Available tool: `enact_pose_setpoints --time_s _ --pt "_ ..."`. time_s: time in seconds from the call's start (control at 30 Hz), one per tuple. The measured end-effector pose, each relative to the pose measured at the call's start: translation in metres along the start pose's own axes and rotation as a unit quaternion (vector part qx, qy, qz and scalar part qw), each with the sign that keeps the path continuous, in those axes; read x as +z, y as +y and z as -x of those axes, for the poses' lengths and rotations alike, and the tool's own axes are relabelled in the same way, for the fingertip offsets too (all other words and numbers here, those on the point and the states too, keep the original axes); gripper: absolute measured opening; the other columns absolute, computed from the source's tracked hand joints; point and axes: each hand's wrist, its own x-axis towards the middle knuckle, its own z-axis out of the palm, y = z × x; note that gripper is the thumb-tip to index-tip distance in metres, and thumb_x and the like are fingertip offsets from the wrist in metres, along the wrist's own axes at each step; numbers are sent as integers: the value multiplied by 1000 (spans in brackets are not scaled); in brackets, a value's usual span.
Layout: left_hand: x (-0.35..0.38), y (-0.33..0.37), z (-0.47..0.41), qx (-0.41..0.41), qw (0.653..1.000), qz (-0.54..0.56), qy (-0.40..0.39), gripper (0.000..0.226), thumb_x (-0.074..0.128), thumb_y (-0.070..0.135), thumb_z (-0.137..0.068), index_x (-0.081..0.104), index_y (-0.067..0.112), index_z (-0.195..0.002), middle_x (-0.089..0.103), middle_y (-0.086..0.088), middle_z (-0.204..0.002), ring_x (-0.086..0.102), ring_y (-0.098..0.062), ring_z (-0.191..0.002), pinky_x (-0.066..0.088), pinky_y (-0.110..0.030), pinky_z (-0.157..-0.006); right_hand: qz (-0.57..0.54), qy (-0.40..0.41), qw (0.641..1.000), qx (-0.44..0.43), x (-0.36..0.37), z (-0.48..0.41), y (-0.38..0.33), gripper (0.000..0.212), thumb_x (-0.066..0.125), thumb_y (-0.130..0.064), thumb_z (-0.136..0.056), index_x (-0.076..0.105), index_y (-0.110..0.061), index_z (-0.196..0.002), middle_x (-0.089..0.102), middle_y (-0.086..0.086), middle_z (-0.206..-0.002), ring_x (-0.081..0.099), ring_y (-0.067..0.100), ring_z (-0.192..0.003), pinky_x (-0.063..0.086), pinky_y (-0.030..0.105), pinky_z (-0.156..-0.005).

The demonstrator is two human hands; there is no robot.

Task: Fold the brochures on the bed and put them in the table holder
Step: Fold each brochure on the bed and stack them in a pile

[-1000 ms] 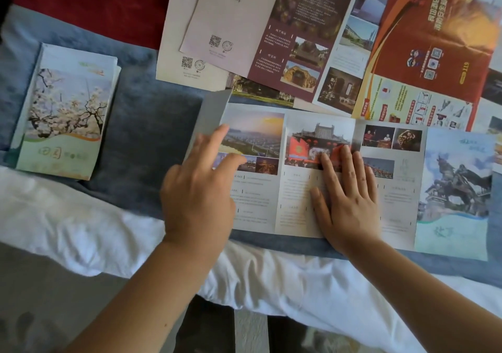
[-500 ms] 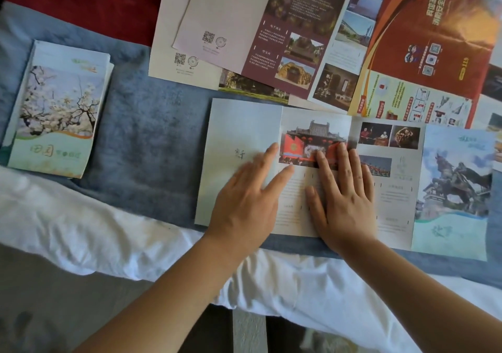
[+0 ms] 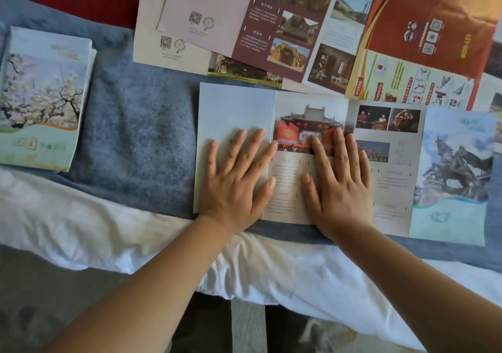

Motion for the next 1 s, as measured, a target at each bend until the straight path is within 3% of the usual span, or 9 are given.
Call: enact_pose_setpoints --time_s 0.17,0.33,0.47,0.7,0.83,1.0 --pt "0 -6 3 -2 1000 5 3 60 37 46 -104 28 30 -162 18 2 -171 13 -20 -158 12 -60 -124 7 -13 1000 -13 -12 2 6 65 23 -58 -105 3 -36 -164 -6 1 -172 -10 23 -158 0 48 -128" --pt "-6 -25 11 -29 1000 -3 -6 59 33 47 -105 27 30 -162 16 1 -171 11 -21 -159 11 -60 -124 46 -25 997 62 -23 4 44 65 12 -62 -103 2 -40 -163 -12 -2 -172 -17 23 -157 -4 51 -127" --pt "-18 -69 24 -14 999 -28 -14 59 30 47 -106 26 28 -162 17 0 -171 13 -23 -158 13 -61 -124 55 -21 998 31 -30 0 60 68 18 -63 -102 7 -37 -164 -8 4 -172 -14 26 -158 -7 48 -127" --pt "-41 -152 46 -39 998 -27 -30 67 30 50 -103 20 23 -164 12 -3 -172 9 -25 -159 10 -60 -125 3 21 1000 -2 -13 -8 28 68 29 -57 -102 13 -34 -164 3 6 -172 -7 27 -159 2 52 -127" --pt "-45 -152 44 -126 991 -36 -24 77 33 60 -99 9 28 -165 -3 -4 -173 -4 -29 -159 0 -56 -126 0 48 999 1 -5 -10 21 68 28 -57 -102 13 -33 -164 4 6 -172 -4 27 -159 6 52 -127" --pt "-46 -143 34 -230 965 102 73 90 48 68 -94 17 21 -164 1 -20 -170 1 -33 -159 8 -47 -126 8 58 998 -10 -2 -10 24 68 28 -57 -103 14 -32 -164 6 6 -172 -1 28 -159 7 52 -127"
